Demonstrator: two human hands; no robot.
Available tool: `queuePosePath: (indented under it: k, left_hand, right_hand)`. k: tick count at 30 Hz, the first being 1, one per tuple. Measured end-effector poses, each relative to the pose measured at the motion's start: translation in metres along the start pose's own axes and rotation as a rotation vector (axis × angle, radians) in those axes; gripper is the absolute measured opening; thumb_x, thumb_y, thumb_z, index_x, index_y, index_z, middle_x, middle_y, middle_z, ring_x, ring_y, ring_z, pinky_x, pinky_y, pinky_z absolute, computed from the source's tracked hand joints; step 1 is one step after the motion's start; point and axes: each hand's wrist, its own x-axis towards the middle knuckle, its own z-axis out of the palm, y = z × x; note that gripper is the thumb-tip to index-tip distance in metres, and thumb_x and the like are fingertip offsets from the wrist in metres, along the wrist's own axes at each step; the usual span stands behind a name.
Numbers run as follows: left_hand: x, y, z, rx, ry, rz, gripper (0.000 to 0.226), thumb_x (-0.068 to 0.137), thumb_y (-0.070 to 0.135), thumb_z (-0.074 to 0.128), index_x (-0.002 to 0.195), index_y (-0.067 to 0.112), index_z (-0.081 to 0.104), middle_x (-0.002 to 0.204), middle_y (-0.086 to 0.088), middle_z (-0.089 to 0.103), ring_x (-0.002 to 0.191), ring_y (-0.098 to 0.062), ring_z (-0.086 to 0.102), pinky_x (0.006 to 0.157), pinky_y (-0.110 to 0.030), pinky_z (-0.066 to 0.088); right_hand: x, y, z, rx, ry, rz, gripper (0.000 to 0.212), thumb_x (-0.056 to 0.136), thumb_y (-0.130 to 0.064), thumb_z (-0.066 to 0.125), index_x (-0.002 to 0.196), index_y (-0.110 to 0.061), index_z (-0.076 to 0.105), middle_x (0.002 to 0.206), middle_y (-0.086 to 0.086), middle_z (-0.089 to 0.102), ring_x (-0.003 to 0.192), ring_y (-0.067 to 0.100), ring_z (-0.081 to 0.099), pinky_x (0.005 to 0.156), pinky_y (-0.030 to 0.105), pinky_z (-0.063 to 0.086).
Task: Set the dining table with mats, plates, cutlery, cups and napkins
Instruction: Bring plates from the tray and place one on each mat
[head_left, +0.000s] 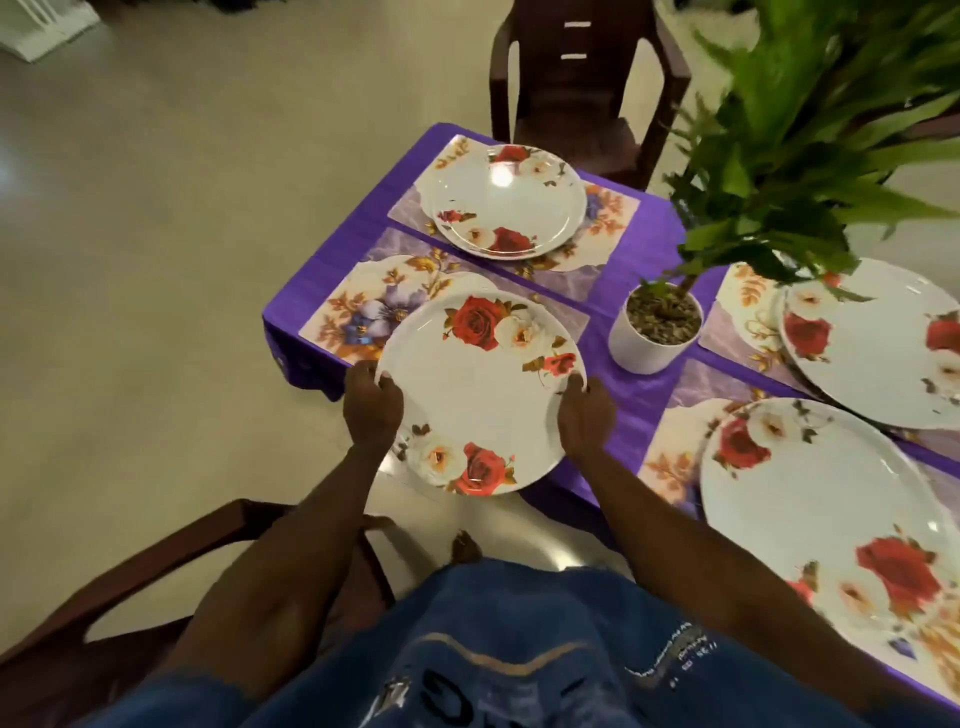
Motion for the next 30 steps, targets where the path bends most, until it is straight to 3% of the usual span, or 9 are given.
queuePosePath:
  k: [3, 8, 12, 19, 25, 30]
  left_hand:
    - [0.042, -0.002, -0.01, 0.013, -0.077, -0.031, 0.027, 0.091, 0.009, 0.052, 0.116, 0.001, 0.059, 0.116, -0.016, 0.058, 0.109, -0.032, 0.055, 0.089, -0.036, 0.043]
    - [0.093, -0.004, 0.001, 0.06, -0.195, -0.094, 0.029, 0.094, 0.014, 0.05, 0.121, 0.006, 0.057, 0.12, -0.013, 0.06, 0.113, -0.032, 0.057, 0.097, -0.047, 0.049]
    - [0.12, -0.004, 0.01, 0.07, -0.205, -0.109, 0.033, 0.096, 0.015, 0.051, 0.128, 0.007, 0.055, 0.126, -0.011, 0.059, 0.119, -0.031, 0.056, 0.101, -0.046, 0.047]
    - [0.149, -0.004, 0.016, 0.168, -0.207, -0.041, 0.035, 0.098, 0.012, 0.049, 0.131, 0.003, 0.054, 0.131, -0.015, 0.056, 0.124, -0.032, 0.05, 0.106, -0.042, 0.038]
    - [0.17, -0.011, 0.02, 0.163, -0.262, 0.002, 0.033, 0.099, 0.014, 0.049, 0.13, 0.004, 0.054, 0.13, -0.015, 0.057, 0.124, -0.033, 0.05, 0.108, -0.048, 0.04]
    - [0.179, -0.019, 0.018, 0.144, -0.325, 0.08, 0.029, 0.095, 0.008, 0.055, 0.123, 0.002, 0.057, 0.119, -0.016, 0.061, 0.114, -0.033, 0.056, 0.099, -0.047, 0.047]
  right_hand:
    - [0.008, -0.027, 0.024, -0.01, -0.023, 0.031, 0.034, 0.1, -0.029, 0.043, 0.114, -0.001, 0.057, 0.118, 0.018, 0.061, 0.109, 0.035, 0.056, 0.077, 0.031, 0.03]
    - [0.031, -0.047, 0.046, -0.06, -0.073, 0.014, 0.026, 0.095, -0.02, 0.044, 0.11, -0.002, 0.056, 0.116, 0.019, 0.06, 0.107, 0.035, 0.056, 0.075, 0.031, 0.032]
    - [0.052, -0.054, 0.062, -0.115, -0.103, 0.006, 0.024, 0.094, -0.018, 0.044, 0.107, -0.002, 0.056, 0.112, 0.021, 0.061, 0.106, 0.039, 0.057, 0.076, 0.034, 0.036]
    - [0.06, -0.063, 0.08, -0.15, -0.12, 0.025, 0.027, 0.095, -0.02, 0.042, 0.112, -0.005, 0.056, 0.115, 0.017, 0.063, 0.106, 0.036, 0.057, 0.08, 0.035, 0.04]
    - [0.058, -0.068, 0.096, -0.208, -0.073, 0.066, 0.037, 0.095, -0.026, 0.041, 0.125, -0.009, 0.055, 0.124, 0.016, 0.061, 0.114, 0.037, 0.056, 0.093, 0.041, 0.045]
    - [0.056, -0.067, 0.099, -0.234, -0.053, 0.052, 0.035, 0.097, -0.026, 0.041, 0.121, -0.008, 0.057, 0.125, 0.015, 0.062, 0.114, 0.036, 0.056, 0.092, 0.038, 0.042]
